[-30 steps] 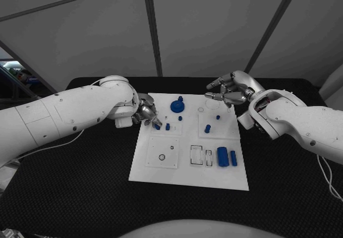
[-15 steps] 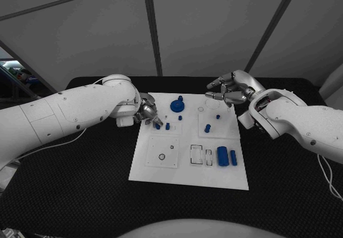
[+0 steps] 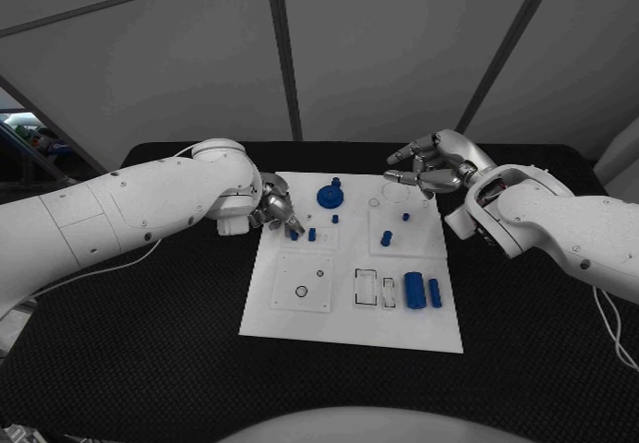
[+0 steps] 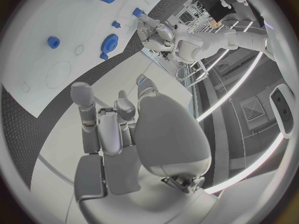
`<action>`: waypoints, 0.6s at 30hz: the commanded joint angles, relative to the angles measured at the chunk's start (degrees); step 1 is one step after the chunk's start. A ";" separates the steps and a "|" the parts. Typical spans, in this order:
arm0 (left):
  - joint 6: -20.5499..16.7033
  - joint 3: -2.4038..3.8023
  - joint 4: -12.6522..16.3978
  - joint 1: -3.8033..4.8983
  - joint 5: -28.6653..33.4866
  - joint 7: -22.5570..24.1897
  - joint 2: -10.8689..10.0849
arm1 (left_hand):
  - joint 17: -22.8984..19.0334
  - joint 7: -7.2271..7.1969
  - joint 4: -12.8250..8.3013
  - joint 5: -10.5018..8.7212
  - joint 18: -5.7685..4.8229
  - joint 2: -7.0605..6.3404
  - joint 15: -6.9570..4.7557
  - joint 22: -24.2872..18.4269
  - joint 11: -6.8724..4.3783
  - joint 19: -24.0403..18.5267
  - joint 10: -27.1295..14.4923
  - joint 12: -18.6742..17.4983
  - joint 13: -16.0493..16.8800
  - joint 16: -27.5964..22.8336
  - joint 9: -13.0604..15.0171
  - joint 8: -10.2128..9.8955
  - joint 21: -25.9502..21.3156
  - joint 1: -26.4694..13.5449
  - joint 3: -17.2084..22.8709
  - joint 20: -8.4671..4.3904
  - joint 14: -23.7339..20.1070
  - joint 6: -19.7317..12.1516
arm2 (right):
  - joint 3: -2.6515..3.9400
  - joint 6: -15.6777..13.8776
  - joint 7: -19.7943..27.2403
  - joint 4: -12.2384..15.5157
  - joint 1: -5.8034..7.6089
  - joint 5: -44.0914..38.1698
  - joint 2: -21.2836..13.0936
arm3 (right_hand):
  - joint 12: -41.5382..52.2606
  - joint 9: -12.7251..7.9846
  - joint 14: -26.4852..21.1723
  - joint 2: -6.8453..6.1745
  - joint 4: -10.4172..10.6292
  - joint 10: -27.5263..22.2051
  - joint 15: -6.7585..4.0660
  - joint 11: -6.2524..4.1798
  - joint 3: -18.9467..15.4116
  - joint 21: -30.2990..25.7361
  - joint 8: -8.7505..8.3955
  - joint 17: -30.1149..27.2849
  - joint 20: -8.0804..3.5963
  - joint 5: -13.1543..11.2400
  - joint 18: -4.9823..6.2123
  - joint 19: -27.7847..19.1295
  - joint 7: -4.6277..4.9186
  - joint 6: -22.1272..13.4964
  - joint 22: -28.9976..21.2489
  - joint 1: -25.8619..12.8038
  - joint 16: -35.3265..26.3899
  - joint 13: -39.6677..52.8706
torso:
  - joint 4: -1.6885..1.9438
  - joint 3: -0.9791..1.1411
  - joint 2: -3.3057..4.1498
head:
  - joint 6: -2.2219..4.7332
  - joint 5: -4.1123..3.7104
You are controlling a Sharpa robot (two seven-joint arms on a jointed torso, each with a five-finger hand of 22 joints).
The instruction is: Assemble the parts on the task board
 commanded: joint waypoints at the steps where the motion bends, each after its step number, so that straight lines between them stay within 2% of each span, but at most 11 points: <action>1: 1.08 -0.23 -0.04 -0.27 -0.63 -0.77 0.05 | 0.08 -0.03 0.55 -0.29 -3.24 0.15 -0.47 0.22 -0.01 0.45 0.06 0.27 0.08 0.18 0.30 0.25 0.35 -0.64 -2.13 -0.14 2.39 0.47 | 0.04 0.21 0.72 0.04 0.08 0.09 0.02 | -0.27 -0.07 2.02 0.31 0.06 -0.60 -0.51 0.00 -0.05 -0.30 0.32 -0.10 -0.09 0.20 0.88 -0.29 -0.30 0.03 -0.14 -0.02 -0.24 -0.15 | 0.04 0.01 0.01 | 0.00 0.03; 6: 0.43 -0.23 -0.19 -0.27 -0.64 -0.76 -0.04 | 0.08 0.03 2.29 -0.34 -3.27 0.69 -0.46 0.41 0.05 0.53 -0.01 0.17 0.03 0.15 0.61 0.34 0.40 -2.16 -5.36 -0.19 2.38 0.71 | 0.04 0.23 0.81 0.03 0.08 0.09 0.00 | -0.35 -0.07 2.01 0.25 0.04 -0.68 -0.51 0.00 -0.08 -0.38 0.33 -0.16 -0.10 0.19 0.90 -0.35 -0.30 0.02 -0.28 -0.01 -0.29 -0.25 | 0.03 -0.02 -0.01 | 0.13 0.01; 11: 0.01 -0.23 -0.21 -0.27 -0.64 -0.80 -0.21 | 0.10 0.09 5.04 -0.43 -3.32 0.39 -0.41 0.66 0.12 0.65 0.07 0.42 0.33 0.16 0.99 0.55 0.50 -5.27 -10.39 -0.16 2.38 1.01 | 0.04 0.22 0.84 -0.01 0.08 0.09 0.00 | -0.40 -0.07 1.99 0.23 0.04 -0.71 -0.51 0.00 -0.09 -0.48 0.33 -0.25 -0.10 0.19 0.93 -0.43 -0.30 0.01 -0.44 -0.02 -0.35 -0.30 | 0.02 0.00 0.00 | 0.10 -0.04; 18: -1.08 -0.22 -0.06 -0.29 -0.65 -0.75 -0.43 | 0.13 -0.10 7.24 -0.39 -3.36 0.39 -0.54 1.01 -0.02 0.81 -0.05 0.46 0.32 0.15 1.74 1.15 0.63 -6.09 -16.81 -0.28 2.37 1.09 | 0.04 0.50 0.96 -0.13 0.07 0.10 0.06 | -0.45 -0.08 1.98 0.17 0.03 -0.77 -0.51 0.01 -0.13 -0.59 0.33 -0.29 -0.10 0.19 0.96 -0.51 -0.30 -0.02 -0.61 -0.03 -0.38 -0.37 | 0.04 -0.02 -0.01 | 0.19 -0.09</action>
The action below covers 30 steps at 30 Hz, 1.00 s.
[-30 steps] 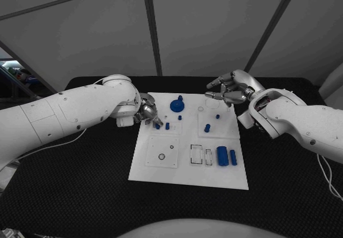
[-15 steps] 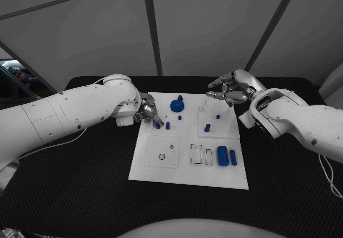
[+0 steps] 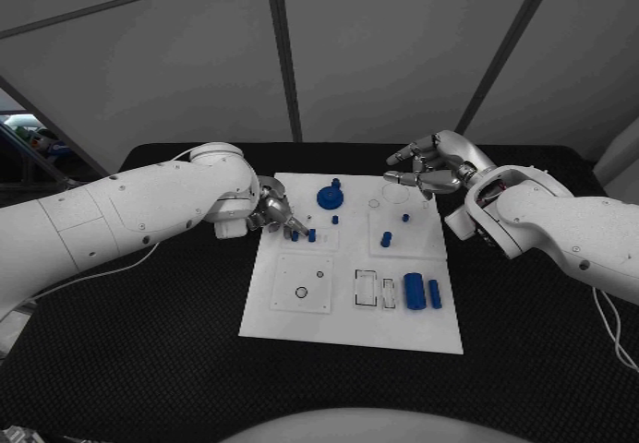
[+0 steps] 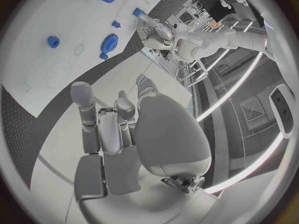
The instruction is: Assemble the parts on the task board
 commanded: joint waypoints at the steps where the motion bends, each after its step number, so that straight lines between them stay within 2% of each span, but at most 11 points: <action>1: -0.91 0.00 0.13 0.02 -0.50 -0.51 -0.12 | 0.10 -0.14 0.65 -0.17 -3.37 0.40 -0.36 0.14 0.11 0.44 -0.09 0.22 0.06 0.16 0.26 0.35 0.30 -0.17 -2.10 0.09 2.57 0.18 | 0.04 0.46 0.73 -0.01 0.07 0.10 0.06 | -0.25 -0.08 1.98 0.15 0.02 -0.39 -0.51 0.02 -0.14 -0.33 0.33 -0.11 0.10 0.20 0.98 -0.39 -0.29 -0.02 -0.20 -0.02 -0.40 -0.10 | 0.01 -0.01 0.00 | 0.02 -0.02; 8: -2.60 0.03 0.43 0.01 -0.19 0.48 -0.56 | 0.11 -0.20 2.07 -0.08 -3.36 1.49 -0.42 0.17 0.04 0.40 -0.21 0.23 0.04 0.15 0.72 0.68 0.20 0.69 -5.68 0.05 2.57 0.04 | 0.04 0.64 0.64 -0.17 0.07 0.10 0.09 | -0.27 -0.09 1.94 0.14 0.01 -0.41 -0.51 0.02 -0.14 -0.43 0.32 -0.24 0.10 0.21 1.01 -0.47 -0.29 -0.04 -0.36 -0.01 -0.48 -0.13 | -0.03 0.02 0.01 | 0.08 0.01; 13: -6.86 0.05 0.67 0.01 1.88 2.79 -0.90 | 0.01 0.05 3.05 0.04 -2.97 2.16 -0.29 -1.29 0.25 -0.63 -1.12 -0.86 -1.39 0.05 0.90 0.58 -1.10 1.53 -8.10 0.13 2.53 -0.74 | 0.04 0.85 0.58 -0.28 0.07 0.10 0.17 | -0.28 -0.09 1.95 0.14 0.01 -0.43 -0.51 0.02 -0.14 -0.46 0.32 -0.21 0.10 0.21 1.02 -0.50 -0.29 -0.05 -0.42 0.00 -0.47 -0.15 | -0.03 0.05 -0.01 | 0.17 -0.01; 17: -10.54 0.15 0.95 0.02 4.68 4.53 -1.36 | -0.27 0.91 3.73 0.31 -2.06 3.24 0.24 -4.95 0.97 -3.21 -4.08 -4.66 -6.51 -0.20 0.91 -0.07 -4.38 3.39 -10.20 0.54 2.42 -2.90 | 0.04 1.26 0.49 -0.38 0.07 0.15 0.17 | -0.29 -0.09 1.94 0.15 0.02 -0.44 -0.50 0.02 -0.14 -0.53 0.32 -0.24 0.10 0.22 1.03 -0.55 -0.28 -0.07 -0.52 -0.01 -0.49 -0.16 | -0.05 0.02 0.01 | 0.22 0.08; 25: -14.85 0.46 1.94 0.10 6.80 6.87 -2.37 | -3.76 3.67 4.58 0.44 -0.63 4.38 2.19 -11.16 3.37 -7.62 -8.88 -5.02 -7.19 -3.43 -0.46 -2.22 -10.49 7.26 -13.82 2.22 0.59 -9.49 | 0.03 1.56 0.35 -0.58 0.08 0.21 0.25 | -0.27 -0.10 1.93 0.16 0.04 -0.43 -0.50 0.03 -0.16 -0.58 0.32 -0.29 0.10 0.22 1.04 -0.59 -0.28 -0.10 -0.59 -0.05 -0.53 -0.13 | -0.05 0.04 0.01 | 0.41 0.00; 26: -15.54 0.49 2.14 0.12 6.91 7.74 -2.55 | -2.65 4.36 4.56 0.45 -0.01 4.56 2.64 -13.96 4.01 -9.67 -10.59 -5.32 -7.40 -2.18 -1.08 -2.84 -13.18 8.25 -14.29 2.63 1.09 -11.04 | 0.03 1.57 0.34 -0.62 0.08 0.21 0.27 | -0.27 -0.10 1.93 0.16 0.04 -0.43 -0.50 0.03 -0.16 -0.58 0.32 -0.29 0.10 0.22 1.04 -0.59 -0.28 -0.10 -0.59 -0.05 -0.53 -0.13 | -0.05 0.01 0.01 | 0.42 -0.03; 28: -16.75 0.53 2.52 0.14 7.02 9.30 -2.78 | -5.50 5.20 4.34 0.48 0.99 4.94 3.40 -18.52 4.84 -13.13 -12.95 -5.74 -7.78 -4.24 -1.97 -3.36 -17.75 9.92 -14.74 3.27 -0.23 -12.47 | 0.03 1.55 0.33 -0.67 0.08 0.22 0.28 | -0.27 -0.10 1.93 0.16 0.04 -0.43 -0.50 0.03 -0.16 -0.58 0.32 -0.29 0.10 0.22 1.04 -0.59 -0.28 -0.10 -0.59 -0.05 -0.53 -0.13 | -0.06 -0.01 0.04 | 0.43 -0.16; 29: -17.03 0.54 2.62 0.14 7.03 9.69 -2.82 | -8.21 5.59 4.15 0.50 1.56 5.03 3.76 -21.27 5.20 -15.29 -14.23 -6.19 -8.03 -6.54 -2.35 -3.69 -20.52 10.63 -14.79 3.53 -1.67 -13.16 | 0.03 1.55 0.33 -0.68 0.07 0.22 0.29 | -0.27 -0.10 1.93 0.16 0.04 -0.43 -0.50 0.03 -0.16 -0.58 0.32 -0.29 0.10 0.22 1.04 -0.59 -0.28 -0.10 -0.59 -0.05 -0.53 -0.13 | -0.06 -0.01 0.04 | 0.43 -0.16; 30: -17.99 0.55 2.92 0.15 7.08 10.97 -2.93 | -12.60 6.21 3.68 0.55 2.42 5.20 4.35 -25.63 5.84 -18.76 -16.40 -6.97 -8.48 -10.33 -3.02 -4.23 -25.03 12.08 -14.73 4.00 -4.18 -14.22 | 0.03 1.54 0.33 -0.71 0.07 0.23 0.31 | -0.27 -0.10 1.93 0.16 0.04 -0.43 -0.50 0.03 -0.16 -0.58 0.32 -0.29 0.10 0.22 1.04 -0.59 -0.28 -0.10 -0.59 -0.05 -0.53 -0.13 | -0.05 -0.01 0.06 | 0.44 -0.24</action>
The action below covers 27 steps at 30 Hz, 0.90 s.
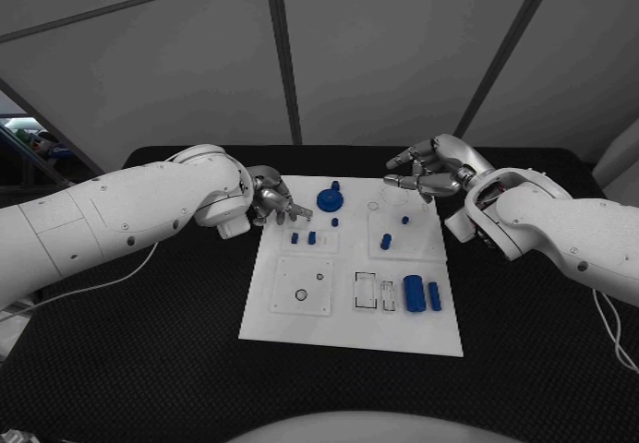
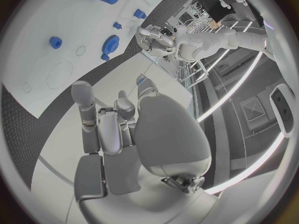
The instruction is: Assemble the parts on the task board
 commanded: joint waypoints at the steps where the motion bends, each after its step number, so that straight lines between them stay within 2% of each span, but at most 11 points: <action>1: -5.99 0.08 0.88 0.13 1.79 6.81 -0.22 | -7.84 1.16 -0.91 0.22 2.64 0.37 1.25 -6.14 1.40 -5.06 -4.29 -1.42 -0.98 -6.76 -1.59 -1.02 -6.88 3.08 0.01 1.11 -4.72 -1.83 | 0.03 0.53 0.31 -0.02 0.07 0.20 0.09 | -0.27 -0.06 1.93 0.16 0.05 -0.44 -0.50 0.03 -0.16 -0.30 0.32 -0.10 -0.11 0.23 1.04 -0.38 -0.27 -0.10 -0.05 -0.05 -0.18 -0.02 | 0.01 -0.01 0.06 | -0.03 -0.18; 2: -7.35 0.08 1.17 0.13 1.62 8.90 -0.25 | -11.98 1.60 -1.60 0.35 2.62 0.61 1.62 -6.71 1.76 -5.75 -6.16 -2.25 -1.54 -10.37 -2.24 -1.38 -7.95 4.80 0.48 1.50 -7.36 -2.24 | 0.03 0.53 0.31 -0.02 0.07 0.21 0.10 | -0.31 -0.06 1.92 0.23 0.11 -0.47 -0.49 0.04 -0.16 -0.38 0.32 -0.17 -0.10 0.24 1.05 -0.42 -0.26 -0.13 -0.15 -0.12 -0.24 -0.07 | 0.00 0.02 0.05 | -0.05 -0.18; 3: -8.40 0.08 1.36 0.12 1.24 10.42 -0.24 | -17.57 2.09 -2.28 0.20 2.56 0.77 2.52 -7.74 2.69 -7.08 -8.21 -3.21 -2.38 -15.50 -3.28 -1.94 -9.89 6.63 1.10 2.14 -11.68 -2.52 | 0.03 0.51 0.32 -0.03 0.07 0.22 0.13 | -0.31 -0.06 1.92 0.23 0.11 -0.47 -0.49 0.04 -0.16 -0.38 0.32 -0.17 -0.10 0.24 1.05 -0.42 -0.26 -0.13 -0.15 -0.12 -0.24 -0.07 | -0.01 0.03 0.04 | 0.09 -0.22; 4: -9.78 0.08 1.57 0.09 0.37 12.57 -0.20 | -20.68 2.26 -3.43 0.40 2.59 0.92 2.49 -8.11 2.50 -7.40 -9.20 -3.70 -2.79 -18.15 -3.79 -2.30 -10.54 8.91 2.02 2.36 -13.64 -2.73 | 0.03 0.49 0.33 -0.03 0.07 0.22 0.14 | -0.31 -0.06 1.92 0.23 0.11 -0.47 -0.49 0.04 -0.16 -0.38 0.32 -0.17 -0.10 0.24 1.05 -0.42 -0.26 -0.13 -0.15 -0.12 -0.24 -0.07 | -0.02 0.04 0.05 | 0.15 -0.22; 7: -14.12 0.01 2.33 -0.23 -4.38 18.79 -0.11 | -22.52 2.62 -5.82 0.33 2.91 0.67 2.80 -9.23 2.89 -7.80 -11.96 -5.88 -4.91 -19.18 -6.60 -4.61 -12.38 13.95 5.12 2.86 -15.38 -3.01 | 0.03 0.42 0.37 -0.01 0.07 0.24 0.15 | -0.55 -0.06 1.88 0.26 0.12 -0.67 -0.49 0.04 -0.15 -0.49 0.33 -0.33 -0.10 0.25 1.08 -0.52 -0.26 -0.14 -0.33 -0.13 -0.35 -0.35 | 0.02 0.03 0.04 | 0.32 -0.31; 8: -15.88 -0.01 2.69 -0.52 -6.48 20.71 -0.13 | -23.47 3.11 -6.34 0.21 3.03 0.14 3.43 -9.73 3.36 -7.69 -12.34 -7.68 -6.95 -19.21 -9.09 -6.74 -13.20 15.44 7.58 3.10 -15.78 -2.16 | 0.03 0.41 0.38 0.01 0.07 0.27 0.13 | -0.58 -0.06 1.87 0.27 0.13 -0.70 -0.49 0.04 -0.15 -0.51 0.33 -0.35 -0.10 0.25 1.09 -0.53 -0.26 -0.14 -0.36 -0.13 -0.36 -0.38 | 0.02 0.03 0.04 | 0.36 -0.30; 10: -18.98 -0.04 3.38 -1.37 -10.33 23.96 -0.21 | -24.57 2.85 -7.24 0.41 3.21 -1.73 3.00 -9.89 3.03 -7.27 -11.18 -9.11 -9.29 -18.83 -12.05 -9.08 -13.56 16.77 11.49 3.05 -15.92 -0.21 | 0.03 0.38 0.42 0.05 0.07 0.30 0.13 | -0.66 -0.06 1.86 0.28 0.13 -0.76 -0.49 0.04 -0.15 -0.55 0.33 -0.40 -0.10 0.26 1.10 -0.57 -0.25 -0.14 -0.42 -0.13 -0.40 -0.47 | -0.01 0.08 0.01 | 0.30 -0.24; 12: -21.03 -0.06 3.66 -2.17 -13.72 26.35 -0.09 | -25.63 2.70 -7.98 0.43 3.04 -3.55 3.04 -9.71 3.08 -7.26 -10.75 -10.84 -11.57 -18.57 -14.36 -10.78 -13.62 17.06 15.50 2.99 -16.26 1.71 | 0.03 0.34 0.46 0.10 0.07 0.32 0.12 | -0.79 -0.06 1.85 0.31 0.14 -0.87 -0.49 0.04 -0.13 -0.63 0.34 -0.46 -0.10 0.27 1.12 -0.63 -0.25 -0.15 -0.54 -0.13 -0.44 -0.61 | 0.00 0.06 0.01 | 0.41 -0.42; 17: -23.04 -0.12 3.39 -3.91 -19.28 29.27 0.60 | -27.43 2.99 -8.38 0.25 3.08 -5.94 3.33 -9.53 3.80 -7.17 -11.72 -13.95 -14.88 -18.64 -16.92 -12.72 -13.76 15.33 19.48 3.28 -16.30 3.18 | 0.03 0.23 0.50 0.19 0.07 0.37 0.09 | -1.10 -0.06 1.79 0.43 0.17 -1.15 -0.48 0.05 -0.08 -0.84 0.37 -0.65 -0.10 0.29 1.16 -0.78 -0.25 -0.17 -0.83 -0.10 -0.60 -0.95 | 0.01 -0.02 -0.01 | 0.67 -0.69; 21: -23.10 -0.17 2.78 -5.01 -23.31 29.97 1.49 | -28.47 2.88 -8.39 0.10 3.14 -7.11 3.32 -9.65 3.90 -6.00 -11.77 -14.73 -16.21 -18.34 -18.03 -13.44 -13.76 13.77 20.37 3.37 -14.78 3.76 | 0.02 0.16 0.59 0.34 0.07 0.39 0.10 | -1.13 -0.06 1.78 0.50 0.19 -1.18 -0.48 0.05 -0.06 -0.89 0.38 -0.70 -0.09 0.29 1.17 -0.81 -0.24 -0.17 -0.89 -0.11 -0.64 -0.99 | 0.02 -0.06 -0.01 | 0.75 -0.98; 27: -20.92 -0.20 1.14 -5.56 -28.22 28.62 2.95 | -29.38 2.33 -8.54 -0.20 3.10 -8.81 3.47 -9.88 4.07 -4.73 -12.63 -15.50 -17.71 -17.29 -19.48 -14.62 -14.00 11.64 19.50 3.53 -13.44 3.81 | 0.02 0.05 0.74 0.44 0.06 0.40 0.17 | -1.30 -0.06 1.75 0.66 0.22 -1.32 -0.48 0.05 0.01 -1.04 0.41 -0.78 -0.09 0.31 1.19 -0.89 -0.24 -0.18 -1.06 -0.07 -0.73 -1.17 | -0.02 0.03 0.00 | 1.06 -1.18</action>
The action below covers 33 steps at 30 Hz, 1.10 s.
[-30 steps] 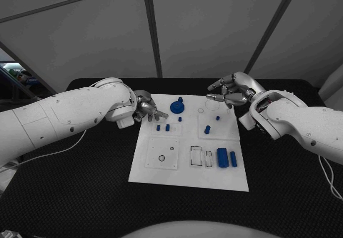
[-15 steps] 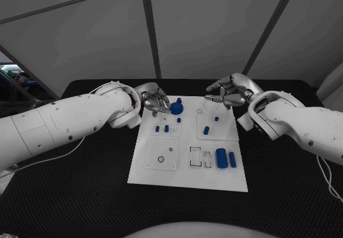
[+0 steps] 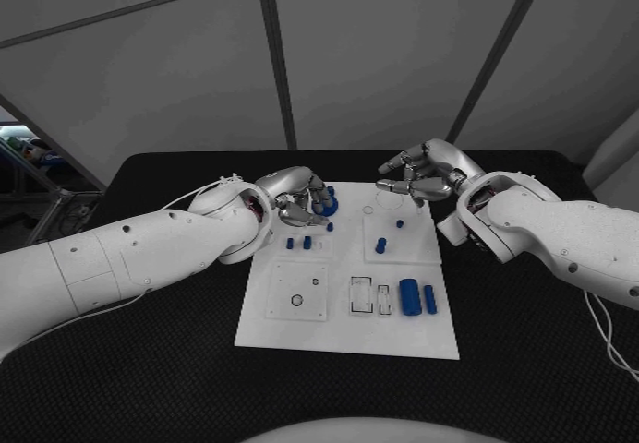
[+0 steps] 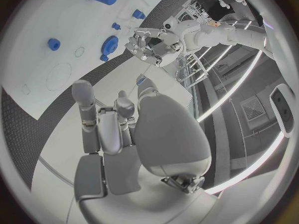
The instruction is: Assemble the parts on the task board
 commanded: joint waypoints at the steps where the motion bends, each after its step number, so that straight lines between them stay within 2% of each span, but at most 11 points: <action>1: 0.01 0.05 -0.90 -0.03 -7.28 1.15 0.63 | -0.36 -0.55 -0.17 -0.73 -0.88 -0.12 -0.08 -0.20 -0.09 0.58 -0.53 -0.29 -0.54 0.47 -0.53 -0.56 -0.38 -0.73 -0.78 0.07 0.58 -0.09 | 0.03 -0.06 0.69 0.25 0.07 0.22 0.07 | -0.41 -0.07 1.75 0.66 0.22 -0.49 -0.48 0.06 0.01 -0.33 0.22 -0.09 -0.08 0.31 1.20 -0.48 -0.24 -0.18 -0.16 -0.07 -0.24 -0.15 | -0.03 0.05 0.01 | 0.24 -0.05; 4: 0.98 0.05 -1.59 -0.09 -8.54 0.63 1.11 | 0.57 -0.93 -0.57 -1.18 -0.89 0.19 -0.23 -0.19 -0.11 1.35 -0.30 -0.33 -1.13 2.12 -0.99 -0.66 -0.33 -0.66 -1.13 0.07 1.75 0.98 | 0.03 -0.08 0.77 0.32 0.06 0.22 0.10 | -0.41 -0.07 1.75 0.66 0.22 -0.49 -0.48 0.06 0.01 -0.33 0.22 -0.09 -0.08 0.31 1.20 -0.48 -0.24 -0.18 -0.16 -0.07 -0.24 -0.15 | -0.11 0.04 0.08 | 0.34 -0.16; 7: 2.52 0.06 -2.02 -0.11 -9.17 0.52 1.46 | 3.10 -1.18 -0.68 -1.25 -0.84 0.53 -0.36 -0.02 -0.32 2.28 0.36 -0.30 -1.70 4.97 -1.43 -0.68 -0.04 -1.04 -1.47 -0.06 3.65 2.29 | 0.03 -0.08 0.82 0.33 0.06 0.22 0.17 | -0.41 -0.07 1.75 0.66 0.22 -0.49 -0.48 0.06 0.01 -0.33 0.22 -0.09 -0.08 0.31 1.20 -0.48 -0.24 -0.18 -0.16 -0.07 -0.24 -0.15 | -0.04 0.03 0.06 | 0.36 -0.36; 8: 2.98 0.06 -2.13 -0.11 -9.31 0.48 1.56 | 5.25 -1.27 -0.60 -1.25 -0.80 0.60 -0.56 0.19 -0.54 3.06 1.00 -0.29 -2.01 7.14 -1.71 -0.80 0.34 -1.50 -1.80 -0.23 5.26 2.87 | 0.03 -0.09 0.84 0.34 0.05 0.22 0.21 | -0.39 -0.07 1.76 0.69 0.21 -0.48 -0.48 0.06 0.04 -0.35 0.23 -0.08 -0.08 0.32 1.20 -0.48 -0.24 -0.18 -0.17 -0.03 -0.24 -0.13 | -0.03 0.03 0.06 | 0.38 -0.42; 14: 4.82 0.07 -2.87 -0.11 -9.65 0.16 2.21 | 8.71 -1.46 -0.74 -1.24 -0.86 0.98 -0.89 0.76 -0.85 4.40 2.17 -0.75 -2.97 10.81 -2.51 -1.36 1.07 -1.84 -2.14 -0.57 7.59 4.01 | 0.03 -0.08 0.92 0.32 0.04 0.22 0.47 | -0.36 -0.07 1.76 0.76 0.20 -0.45 -0.48 0.06 0.08 -0.38 0.24 -0.08 -0.08 0.33 1.20 -0.48 -0.24 -0.19 -0.19 0.02 -0.26 -0.09 | 0.06 0.09 0.03 | 0.34 -0.50; 22: 6.57 0.07 -4.36 -0.08 -9.76 -0.46 3.35 | 13.28 -1.38 -0.92 -1.23 -1.85 1.47 -1.15 6.01 -1.13 8.09 3.41 -1.46 -4.08 15.25 -3.44 -2.09 6.40 -2.10 -2.20 -0.90 10.07 5.17 | 0.03 -0.06 0.92 0.23 0.04 0.22 0.64 | -0.38 -0.07 1.75 0.84 0.17 -0.46 -0.48 0.05 0.14 -0.41 0.26 -0.11 -0.08 0.36 1.20 -0.47 -0.24 -0.20 -0.20 0.10 -0.29 -0.11 | 0.01 0.08 -0.02 | 0.34 -0.36; 33: 7.29 0.06 -6.20 -0.08 -9.77 -0.47 5.24 | 14.68 -0.94 -1.35 -1.49 -2.38 2.48 -1.25 8.96 -1.20 9.73 4.33 -2.10 -4.84 17.10 -4.26 -3.29 9.25 -1.38 -1.16 -1.07 10.84 4.88 | 0.03 -0.01 0.93 0.16 0.03 0.22 0.84 | -0.38 -0.07 1.75 0.84 0.17 -0.46 -0.48 0.05 0.14 -0.41 0.26 -0.11 -0.08 0.36 1.20 -0.47 -0.24 -0.20 -0.20 0.10 -0.29 -0.11 | 0.05 0.03 0.04 | 0.44 -0.19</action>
